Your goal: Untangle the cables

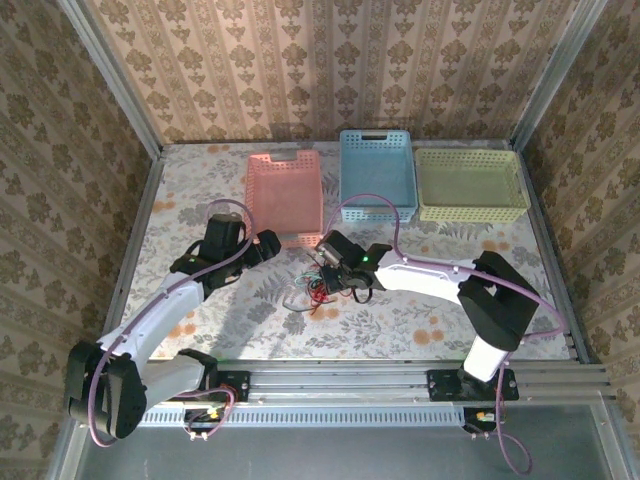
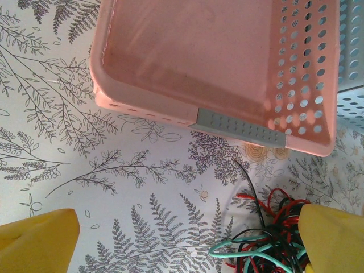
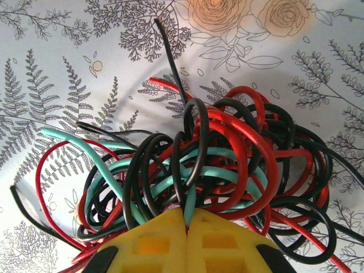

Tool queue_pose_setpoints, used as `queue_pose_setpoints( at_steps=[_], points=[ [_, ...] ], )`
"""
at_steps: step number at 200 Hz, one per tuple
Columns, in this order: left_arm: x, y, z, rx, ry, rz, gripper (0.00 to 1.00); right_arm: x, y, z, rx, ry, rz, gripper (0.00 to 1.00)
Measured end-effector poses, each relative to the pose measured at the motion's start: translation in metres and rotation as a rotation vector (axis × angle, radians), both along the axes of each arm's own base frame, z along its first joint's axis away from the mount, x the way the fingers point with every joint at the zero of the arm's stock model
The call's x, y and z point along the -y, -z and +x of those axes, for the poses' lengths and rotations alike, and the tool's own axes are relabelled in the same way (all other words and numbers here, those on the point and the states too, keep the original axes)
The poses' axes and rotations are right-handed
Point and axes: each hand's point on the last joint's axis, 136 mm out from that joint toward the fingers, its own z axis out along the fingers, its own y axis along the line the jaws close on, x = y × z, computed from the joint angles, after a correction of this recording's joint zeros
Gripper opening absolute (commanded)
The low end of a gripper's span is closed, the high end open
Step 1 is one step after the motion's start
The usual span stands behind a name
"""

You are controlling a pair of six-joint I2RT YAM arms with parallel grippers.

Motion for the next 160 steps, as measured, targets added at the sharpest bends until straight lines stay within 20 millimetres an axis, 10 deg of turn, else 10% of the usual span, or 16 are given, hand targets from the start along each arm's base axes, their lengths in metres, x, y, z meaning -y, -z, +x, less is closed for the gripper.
queue_pose_setpoints(
  at_steps=[78, 160],
  points=[
    [0.009, 0.003, 0.002, -0.006, 0.031, -0.024, 0.98, 0.027, -0.091, -0.005, 0.188, 0.019, 0.092, 0.00],
    [0.034, 0.010, 0.000, -0.047, 0.107, -0.034, 0.97, 0.068, -0.111, -0.022, 0.198, 0.054, 0.046, 0.08]
  ],
)
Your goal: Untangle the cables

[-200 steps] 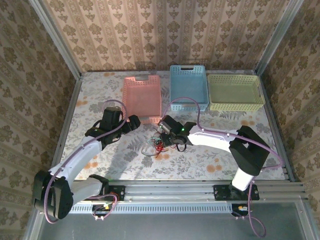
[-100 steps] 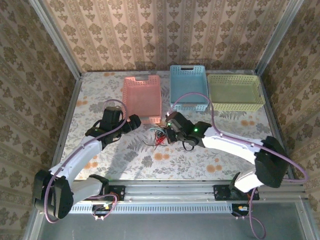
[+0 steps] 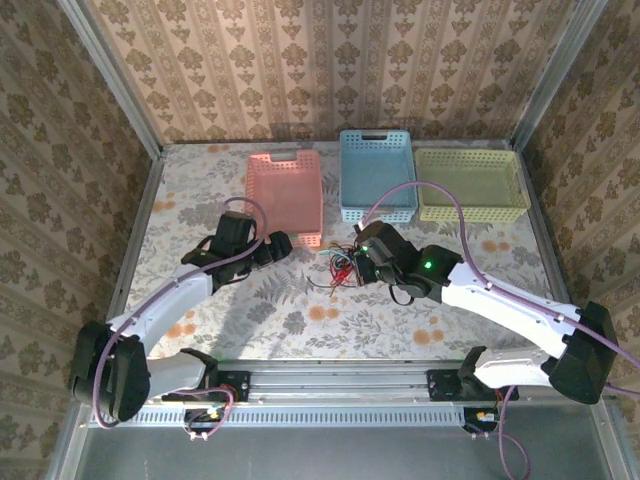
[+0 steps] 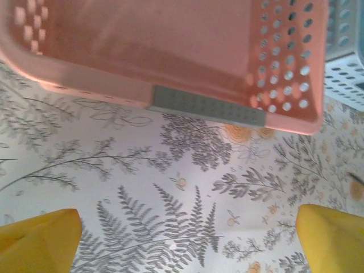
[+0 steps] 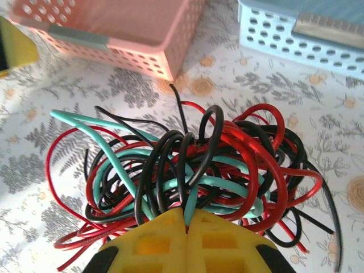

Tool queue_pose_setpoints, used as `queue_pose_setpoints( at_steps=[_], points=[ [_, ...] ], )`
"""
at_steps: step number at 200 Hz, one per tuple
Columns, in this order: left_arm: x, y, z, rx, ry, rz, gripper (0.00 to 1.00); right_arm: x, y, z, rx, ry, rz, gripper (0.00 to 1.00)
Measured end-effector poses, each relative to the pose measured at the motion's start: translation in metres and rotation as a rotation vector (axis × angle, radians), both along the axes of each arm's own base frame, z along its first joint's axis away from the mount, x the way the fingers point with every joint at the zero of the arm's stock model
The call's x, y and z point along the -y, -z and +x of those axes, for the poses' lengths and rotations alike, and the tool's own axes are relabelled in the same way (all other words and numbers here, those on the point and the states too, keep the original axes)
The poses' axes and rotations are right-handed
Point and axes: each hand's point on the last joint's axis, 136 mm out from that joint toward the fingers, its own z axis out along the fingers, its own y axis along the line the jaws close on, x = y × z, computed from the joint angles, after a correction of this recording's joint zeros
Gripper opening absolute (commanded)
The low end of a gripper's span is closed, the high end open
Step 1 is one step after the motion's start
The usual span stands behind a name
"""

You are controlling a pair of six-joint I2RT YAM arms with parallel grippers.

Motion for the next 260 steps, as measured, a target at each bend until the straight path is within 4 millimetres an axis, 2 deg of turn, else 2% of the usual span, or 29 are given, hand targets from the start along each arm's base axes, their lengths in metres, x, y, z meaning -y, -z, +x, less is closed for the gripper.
queue_pose_setpoints(
  at_steps=[24, 29, 57, 81, 110, 119, 136, 152, 167, 181, 200, 235, 248, 260],
  points=[
    [0.012, -0.003, 0.001, -0.001, 0.038, -0.006, 0.96, 0.008, 0.026, -0.008, -0.074, 0.009, -0.041, 0.36],
    [0.015, -0.004, 0.002, -0.001, 0.046, -0.008, 0.96, 0.010, 0.030, -0.011, -0.083, 0.004, -0.052, 0.39],
    [0.027, -0.002, 0.003, -0.009, 0.084, -0.008, 0.90, 0.019, 0.028, -0.018, -0.083, 0.012, -0.051, 0.41],
    [0.043, 0.011, 0.000, -0.049, 0.138, -0.007, 0.82, 0.024, 0.023, -0.015, -0.066, 0.031, -0.044, 0.42],
    [0.066, 0.026, -0.005, -0.092, 0.206, -0.007, 0.81, 0.030, 0.041, -0.010, -0.100, 0.051, -0.085, 0.48],
    [0.074, 0.030, -0.009, -0.099, 0.231, -0.007, 0.78, 0.033, 0.049, -0.007, -0.119, 0.060, -0.102, 0.48],
    [0.089, 0.038, -0.019, -0.111, 0.288, -0.004, 0.70, 0.039, 0.067, 0.000, -0.165, 0.084, -0.107, 0.45],
    [0.103, 0.047, -0.026, -0.126, 0.334, -0.002, 0.68, 0.042, 0.078, 0.008, -0.201, 0.102, -0.082, 0.41],
    [0.114, 0.053, -0.032, -0.139, 0.369, 0.001, 0.67, 0.042, 0.081, 0.015, -0.211, 0.113, -0.044, 0.30],
    [0.123, 0.057, -0.038, -0.144, 0.399, 0.009, 0.67, 0.038, 0.080, 0.019, -0.215, 0.110, 0.003, 0.27],
    [0.136, 0.051, -0.044, -0.120, 0.450, 0.017, 0.70, 0.033, 0.082, 0.022, -0.220, 0.100, 0.049, 0.23],
    [0.154, 0.037, -0.047, -0.060, 0.520, 0.012, 0.75, 0.031, 0.090, 0.019, -0.241, 0.088, 0.080, 0.23],
    [0.155, 0.038, -0.049, -0.057, 0.535, 0.016, 0.76, 0.029, 0.092, 0.017, -0.250, 0.084, 0.092, 0.19],
    [0.157, 0.040, -0.051, -0.055, 0.547, 0.021, 0.76, 0.027, 0.093, 0.016, -0.257, 0.084, 0.103, 0.11]
  ],
)
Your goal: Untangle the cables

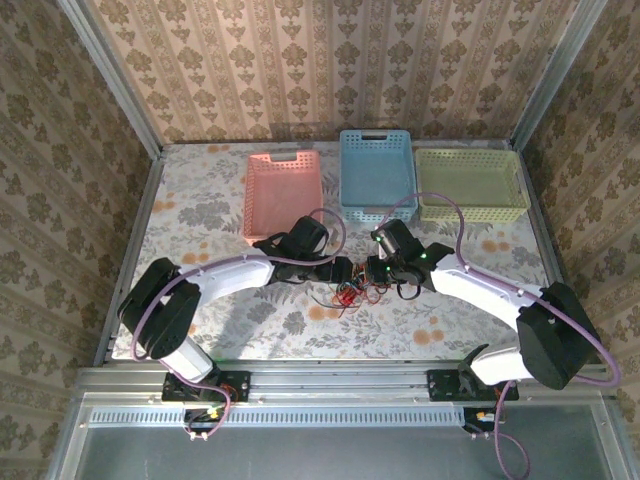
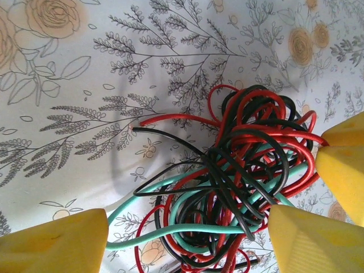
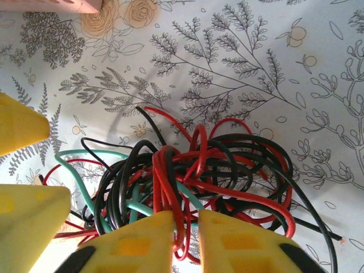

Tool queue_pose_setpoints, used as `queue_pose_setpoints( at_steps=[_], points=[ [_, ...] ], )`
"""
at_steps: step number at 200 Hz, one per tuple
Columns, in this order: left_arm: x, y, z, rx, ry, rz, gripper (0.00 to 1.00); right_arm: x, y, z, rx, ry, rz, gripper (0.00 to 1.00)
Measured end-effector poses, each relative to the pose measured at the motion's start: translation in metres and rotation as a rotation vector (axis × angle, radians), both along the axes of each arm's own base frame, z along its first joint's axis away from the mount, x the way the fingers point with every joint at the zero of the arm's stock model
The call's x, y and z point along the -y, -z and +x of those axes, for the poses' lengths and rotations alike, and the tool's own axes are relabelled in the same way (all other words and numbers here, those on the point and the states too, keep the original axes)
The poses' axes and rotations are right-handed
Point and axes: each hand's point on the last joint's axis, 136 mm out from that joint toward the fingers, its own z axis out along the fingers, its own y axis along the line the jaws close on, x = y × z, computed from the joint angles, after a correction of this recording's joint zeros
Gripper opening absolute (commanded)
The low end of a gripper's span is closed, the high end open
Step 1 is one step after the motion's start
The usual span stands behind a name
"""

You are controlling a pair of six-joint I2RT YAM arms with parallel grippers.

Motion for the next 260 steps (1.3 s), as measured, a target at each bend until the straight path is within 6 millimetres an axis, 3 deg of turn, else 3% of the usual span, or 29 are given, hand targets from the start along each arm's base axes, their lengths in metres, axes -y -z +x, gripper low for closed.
queue_pose_setpoints(
  at_steps=[18, 64, 98, 107, 143, 192, 260],
  points=[
    [0.005, 0.004, -0.008, 0.010, 0.043, 0.011, 0.75, -0.003, 0.003, 0.001, -0.008, 0.002, 0.014, 0.00],
    [0.021, 0.001, -0.016, 0.062, 0.127, -0.010, 0.70, -0.004, 0.000, 0.001, -0.009, 0.018, 0.035, 0.00],
    [0.027, 0.014, -0.018, 0.100, 0.159, 0.025, 0.52, -0.006, -0.019, 0.000, 0.027, 0.025, 0.080, 0.00],
    [0.028, 0.017, -0.017, 0.108, 0.161, 0.029, 0.45, -0.006, -0.025, 0.000, 0.040, 0.028, 0.092, 0.00],
    [0.036, 0.019, -0.013, 0.159, 0.160, -0.014, 0.00, -0.003, -0.044, -0.005, 0.072, 0.028, 0.121, 0.00],
    [0.030, 0.021, -0.010, 0.194, 0.137, -0.014, 0.00, 0.013, -0.077, -0.013, 0.140, 0.055, 0.119, 0.00],
    [-0.005, 0.029, -0.007, 0.197, 0.073, 0.027, 0.00, 0.033, -0.180, -0.011, 0.368, 0.088, 0.148, 0.00]
  ],
)
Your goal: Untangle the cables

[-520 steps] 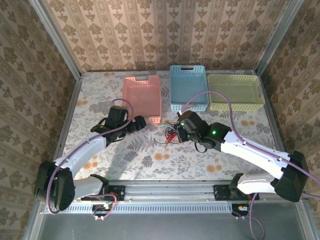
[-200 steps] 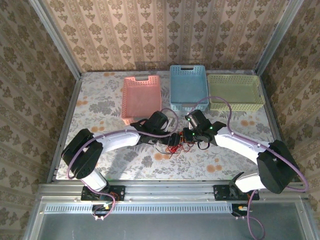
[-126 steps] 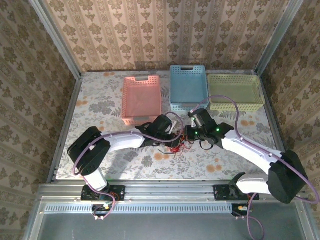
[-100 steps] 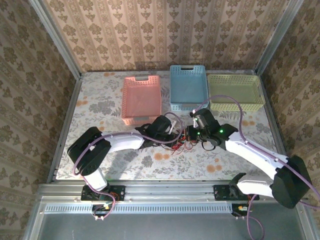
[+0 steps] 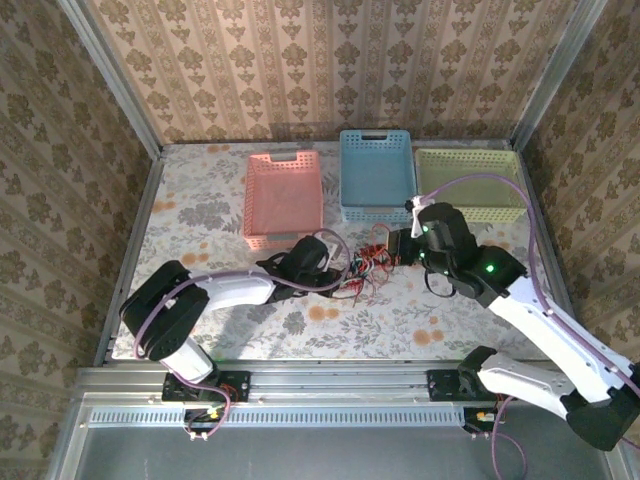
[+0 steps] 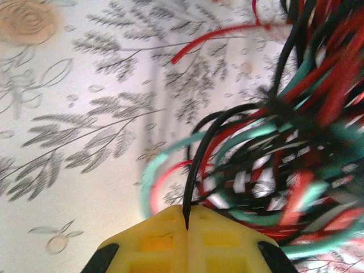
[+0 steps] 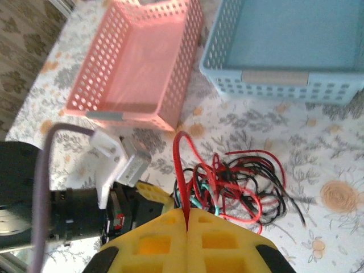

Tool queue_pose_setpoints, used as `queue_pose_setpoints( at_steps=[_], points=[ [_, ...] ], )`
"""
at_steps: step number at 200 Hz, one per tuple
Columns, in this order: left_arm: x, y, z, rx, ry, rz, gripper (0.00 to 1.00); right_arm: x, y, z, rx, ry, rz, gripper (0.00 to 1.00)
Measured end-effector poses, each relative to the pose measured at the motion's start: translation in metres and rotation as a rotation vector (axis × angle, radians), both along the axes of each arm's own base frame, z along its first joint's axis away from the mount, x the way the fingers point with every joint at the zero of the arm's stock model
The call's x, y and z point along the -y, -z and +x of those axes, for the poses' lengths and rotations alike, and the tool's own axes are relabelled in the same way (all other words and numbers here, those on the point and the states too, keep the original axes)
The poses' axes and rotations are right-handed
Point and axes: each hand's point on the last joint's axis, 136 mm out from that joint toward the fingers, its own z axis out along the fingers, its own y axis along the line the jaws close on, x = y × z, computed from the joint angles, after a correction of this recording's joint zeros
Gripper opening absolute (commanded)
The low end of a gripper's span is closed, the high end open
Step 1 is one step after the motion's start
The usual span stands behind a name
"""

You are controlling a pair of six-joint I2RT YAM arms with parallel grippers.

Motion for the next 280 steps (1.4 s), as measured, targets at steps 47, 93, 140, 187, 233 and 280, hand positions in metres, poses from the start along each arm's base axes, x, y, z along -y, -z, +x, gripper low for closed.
queue_pose_setpoints(
  at_steps=[47, 93, 140, 187, 233, 280],
  points=[
    [-0.023, 0.005, 0.002, -0.008, -0.050, 0.024, 0.00, 0.005, -0.065, -0.001, 0.134, 0.001, 0.045, 0.00],
    [-0.032, -0.020, 0.005, 0.024, -0.075, -0.001, 0.00, 0.006, -0.081, -0.002, 0.169, -0.005, 0.056, 0.00],
    [-0.057, -0.040, -0.005, 0.062, -0.112, 0.007, 0.11, 0.021, -0.058, 0.009, 0.146, 0.073, 0.001, 0.07],
    [-0.087, -0.049, -0.020, 0.104, -0.131, 0.036, 0.48, 0.054, 0.078, 0.002, -0.134, 0.184, -0.130, 0.24],
    [-0.097, -0.053, -0.018, 0.134, -0.148, 0.051, 0.63, 0.062, 0.112, -0.011, -0.226, 0.197, -0.155, 0.32],
    [-0.090, -0.024, -0.007, 0.063, -0.154, 0.126, 0.63, -0.010, 0.115, -0.015, -0.233, -0.023, -0.105, 0.38]
  ],
)
